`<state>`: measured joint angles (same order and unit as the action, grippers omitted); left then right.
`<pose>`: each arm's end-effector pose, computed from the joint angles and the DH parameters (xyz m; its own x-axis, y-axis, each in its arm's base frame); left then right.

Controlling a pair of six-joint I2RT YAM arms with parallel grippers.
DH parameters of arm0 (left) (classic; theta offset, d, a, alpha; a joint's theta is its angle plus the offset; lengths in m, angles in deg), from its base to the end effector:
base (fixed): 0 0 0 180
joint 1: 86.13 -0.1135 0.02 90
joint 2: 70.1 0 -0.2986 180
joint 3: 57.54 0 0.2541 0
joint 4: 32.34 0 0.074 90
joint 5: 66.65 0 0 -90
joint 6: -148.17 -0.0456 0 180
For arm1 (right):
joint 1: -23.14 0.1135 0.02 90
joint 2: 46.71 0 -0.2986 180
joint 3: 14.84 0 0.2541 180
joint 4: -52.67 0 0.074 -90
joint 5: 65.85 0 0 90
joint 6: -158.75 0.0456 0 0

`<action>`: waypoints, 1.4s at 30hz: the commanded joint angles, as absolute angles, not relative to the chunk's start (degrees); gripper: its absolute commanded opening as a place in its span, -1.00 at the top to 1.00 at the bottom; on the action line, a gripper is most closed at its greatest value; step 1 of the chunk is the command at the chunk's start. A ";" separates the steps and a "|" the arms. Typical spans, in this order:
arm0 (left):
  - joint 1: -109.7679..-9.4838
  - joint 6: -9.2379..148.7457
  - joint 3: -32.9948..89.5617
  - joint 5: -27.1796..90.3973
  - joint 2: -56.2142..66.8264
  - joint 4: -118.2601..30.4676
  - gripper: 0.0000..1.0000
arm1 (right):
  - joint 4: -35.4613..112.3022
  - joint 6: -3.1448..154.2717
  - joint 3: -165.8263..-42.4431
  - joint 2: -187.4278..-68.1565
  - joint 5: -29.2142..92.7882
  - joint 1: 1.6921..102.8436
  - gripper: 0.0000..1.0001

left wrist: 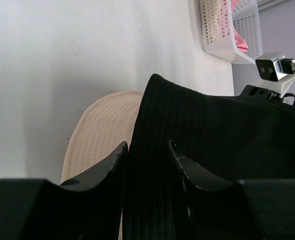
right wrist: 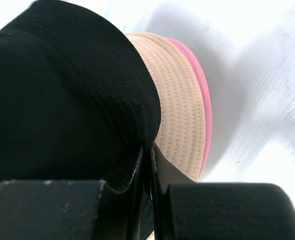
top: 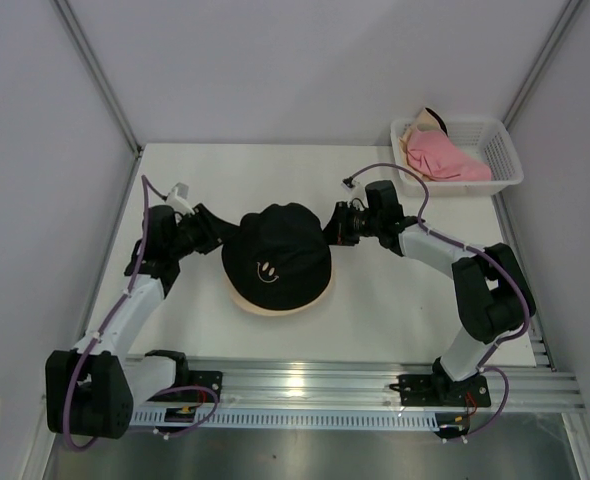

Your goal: Stack the hats

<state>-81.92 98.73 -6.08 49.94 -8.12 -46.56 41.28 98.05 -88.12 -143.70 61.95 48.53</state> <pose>0.2317 -0.0375 0.2827 -0.6234 -0.5372 -0.5682 0.0865 0.6748 -0.7329 0.3304 0.1878 0.2444 -0.8405 0.0291 -0.5410 -0.4363 0.5557 0.7077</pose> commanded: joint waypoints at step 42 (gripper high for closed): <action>-66.61 94.31 -18.93 18.88 -4.80 -33.00 0.99 | 45.52 101.44 -84.23 -134.43 53.41 49.07 0.57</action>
